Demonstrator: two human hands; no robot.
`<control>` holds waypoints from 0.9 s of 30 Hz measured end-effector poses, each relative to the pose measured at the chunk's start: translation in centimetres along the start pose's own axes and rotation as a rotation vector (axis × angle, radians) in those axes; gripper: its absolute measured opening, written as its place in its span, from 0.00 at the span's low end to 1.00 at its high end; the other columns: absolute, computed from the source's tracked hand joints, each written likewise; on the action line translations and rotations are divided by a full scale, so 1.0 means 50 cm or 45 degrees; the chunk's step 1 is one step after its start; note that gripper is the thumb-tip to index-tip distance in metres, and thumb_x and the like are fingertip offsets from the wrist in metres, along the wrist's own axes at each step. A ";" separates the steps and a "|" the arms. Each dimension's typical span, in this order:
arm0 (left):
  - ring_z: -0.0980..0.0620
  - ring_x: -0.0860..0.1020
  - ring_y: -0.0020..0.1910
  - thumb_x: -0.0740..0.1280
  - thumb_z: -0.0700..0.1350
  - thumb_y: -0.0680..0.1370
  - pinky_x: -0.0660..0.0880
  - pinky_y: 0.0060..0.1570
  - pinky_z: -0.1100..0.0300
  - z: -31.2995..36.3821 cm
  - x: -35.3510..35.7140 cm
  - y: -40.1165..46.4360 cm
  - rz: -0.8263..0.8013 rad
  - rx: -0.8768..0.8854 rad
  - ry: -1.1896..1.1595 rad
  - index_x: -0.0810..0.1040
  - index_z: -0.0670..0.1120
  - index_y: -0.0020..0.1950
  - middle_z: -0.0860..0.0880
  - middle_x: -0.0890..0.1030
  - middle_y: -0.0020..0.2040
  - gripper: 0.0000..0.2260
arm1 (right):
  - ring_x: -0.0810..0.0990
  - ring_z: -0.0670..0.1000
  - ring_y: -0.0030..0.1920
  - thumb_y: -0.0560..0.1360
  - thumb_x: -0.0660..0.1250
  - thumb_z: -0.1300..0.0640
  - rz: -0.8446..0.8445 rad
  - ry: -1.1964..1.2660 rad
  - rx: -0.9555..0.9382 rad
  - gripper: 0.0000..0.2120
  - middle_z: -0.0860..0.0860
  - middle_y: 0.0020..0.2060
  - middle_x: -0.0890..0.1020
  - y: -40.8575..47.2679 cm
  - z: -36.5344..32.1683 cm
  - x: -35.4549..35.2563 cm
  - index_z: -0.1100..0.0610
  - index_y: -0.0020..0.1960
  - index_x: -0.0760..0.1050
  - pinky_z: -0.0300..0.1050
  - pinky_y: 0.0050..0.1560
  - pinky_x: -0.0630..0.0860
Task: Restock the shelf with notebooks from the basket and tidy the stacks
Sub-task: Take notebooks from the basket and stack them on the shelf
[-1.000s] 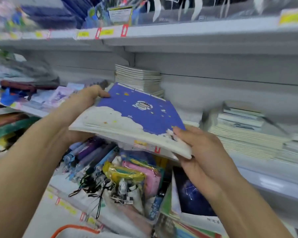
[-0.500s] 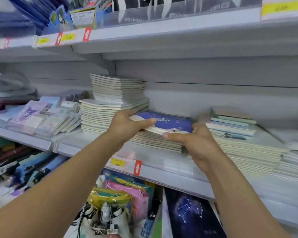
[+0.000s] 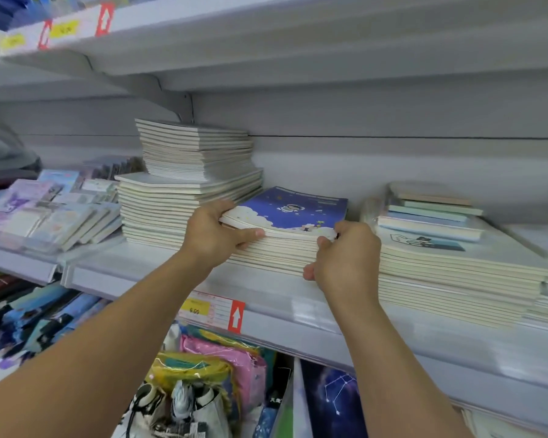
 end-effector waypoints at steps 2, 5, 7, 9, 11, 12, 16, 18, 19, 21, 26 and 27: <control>0.54 0.77 0.31 0.80 0.37 0.65 0.79 0.30 0.64 -0.010 0.002 0.006 -0.008 -0.029 -0.059 0.75 0.46 0.63 0.50 0.81 0.41 0.29 | 0.83 0.66 0.41 0.77 0.65 0.64 0.041 -0.044 -0.022 0.05 0.60 0.49 0.80 -0.004 0.001 0.005 0.62 0.52 0.76 0.58 0.44 0.81; 0.55 0.71 0.27 0.79 0.38 0.67 0.73 0.25 0.64 -0.016 0.002 0.015 -0.115 -0.083 -0.046 0.72 0.48 0.68 0.49 0.77 0.36 0.32 | 0.83 0.65 0.39 0.78 0.65 0.61 0.043 -0.057 -0.070 0.02 0.61 0.44 0.82 -0.013 -0.002 0.010 0.58 0.47 0.75 0.55 0.44 0.82; 0.55 0.70 0.27 0.78 0.40 0.69 0.73 0.25 0.66 -0.019 -0.003 0.026 -0.184 -0.126 0.019 0.68 0.48 0.72 0.49 0.77 0.39 0.35 | 0.83 0.63 0.36 0.77 0.66 0.62 0.054 -0.042 -0.065 0.12 0.59 0.37 0.81 -0.011 -0.002 0.007 0.56 0.38 0.67 0.53 0.40 0.82; 0.55 0.71 0.27 0.77 0.42 0.70 0.76 0.28 0.65 -0.016 -0.005 0.033 -0.257 -0.148 0.072 0.65 0.49 0.75 0.49 0.78 0.42 0.36 | 0.84 0.62 0.34 0.74 0.68 0.66 0.009 0.012 -0.022 0.13 0.57 0.33 0.81 -0.013 -0.008 -0.002 0.56 0.37 0.66 0.52 0.37 0.82; 0.54 0.73 0.28 0.76 0.43 0.72 0.79 0.29 0.63 -0.015 -0.003 0.033 -0.297 -0.151 0.118 0.62 0.49 0.76 0.48 0.78 0.43 0.37 | 0.84 0.63 0.37 0.72 0.69 0.69 -0.038 0.041 0.027 0.08 0.58 0.36 0.82 -0.010 -0.004 -0.005 0.59 0.42 0.72 0.54 0.39 0.83; 0.53 0.74 0.28 0.76 0.43 0.72 0.79 0.28 0.61 -0.014 -0.002 0.030 -0.283 -0.140 0.128 0.62 0.49 0.76 0.47 0.79 0.43 0.36 | 0.84 0.63 0.38 0.71 0.69 0.70 -0.054 0.047 0.052 0.09 0.58 0.37 0.83 -0.007 -0.001 -0.004 0.60 0.42 0.72 0.55 0.40 0.83; 0.46 0.77 0.33 0.77 0.44 0.71 0.81 0.39 0.48 -0.017 -0.026 0.003 0.005 0.006 0.158 0.68 0.44 0.70 0.47 0.79 0.52 0.30 | 0.83 0.63 0.44 0.76 0.66 0.62 0.006 -0.109 -0.070 0.03 0.60 0.44 0.82 -0.022 -0.007 -0.004 0.59 0.49 0.73 0.52 0.46 0.81; 0.46 0.81 0.44 0.75 0.48 0.73 0.80 0.50 0.50 -0.011 -0.064 -0.038 0.160 0.219 0.347 0.71 0.46 0.69 0.50 0.77 0.61 0.27 | 0.81 0.58 0.52 0.79 0.64 0.59 0.192 -0.242 -0.339 0.11 0.56 0.56 0.80 -0.064 -0.047 -0.016 0.58 0.61 0.74 0.44 0.53 0.74; 0.52 0.81 0.46 0.74 0.50 0.74 0.79 0.51 0.59 -0.004 -0.085 -0.073 0.213 0.347 0.410 0.73 0.48 0.67 0.52 0.77 0.60 0.23 | 0.79 0.55 0.53 0.79 0.64 0.58 0.292 -0.236 -0.520 0.12 0.53 0.57 0.80 -0.098 -0.079 -0.022 0.57 0.62 0.75 0.40 0.50 0.70; 0.60 0.79 0.42 0.71 0.49 0.76 0.73 0.41 0.74 -0.005 -0.136 -0.168 0.245 0.477 0.464 0.77 0.48 0.58 0.56 0.79 0.53 0.12 | 0.80 0.52 0.45 0.78 0.63 0.54 0.271 -0.086 -0.808 0.07 0.49 0.47 0.83 -0.186 -0.132 -0.010 0.54 0.53 0.79 0.44 0.44 0.72; 0.56 0.79 0.34 0.70 0.45 0.77 0.78 0.38 0.59 -0.216 -0.276 -0.399 -0.265 -0.092 0.871 0.80 0.46 0.39 0.48 0.82 0.37 0.07 | 0.78 0.54 0.34 0.76 0.64 0.45 -0.806 -0.227 -0.661 0.18 0.52 0.29 0.79 -0.425 -0.016 0.195 0.56 0.34 0.76 0.52 0.38 0.77; 0.53 0.80 0.36 0.70 0.46 0.77 0.79 0.41 0.55 -0.265 -0.304 -0.444 -0.417 -0.253 0.986 0.81 0.44 0.42 0.47 0.83 0.39 0.07 | 0.79 0.56 0.34 0.76 0.65 0.44 -1.083 -0.357 -0.564 0.20 0.55 0.29 0.79 -0.484 0.038 0.238 0.58 0.33 0.76 0.54 0.39 0.79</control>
Point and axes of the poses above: each hand's wrist, its own y-axis towards the middle knuckle, its own x-axis out of the palm, z = x × y, the point moved 3 cm from there along y, towards the middle knuckle
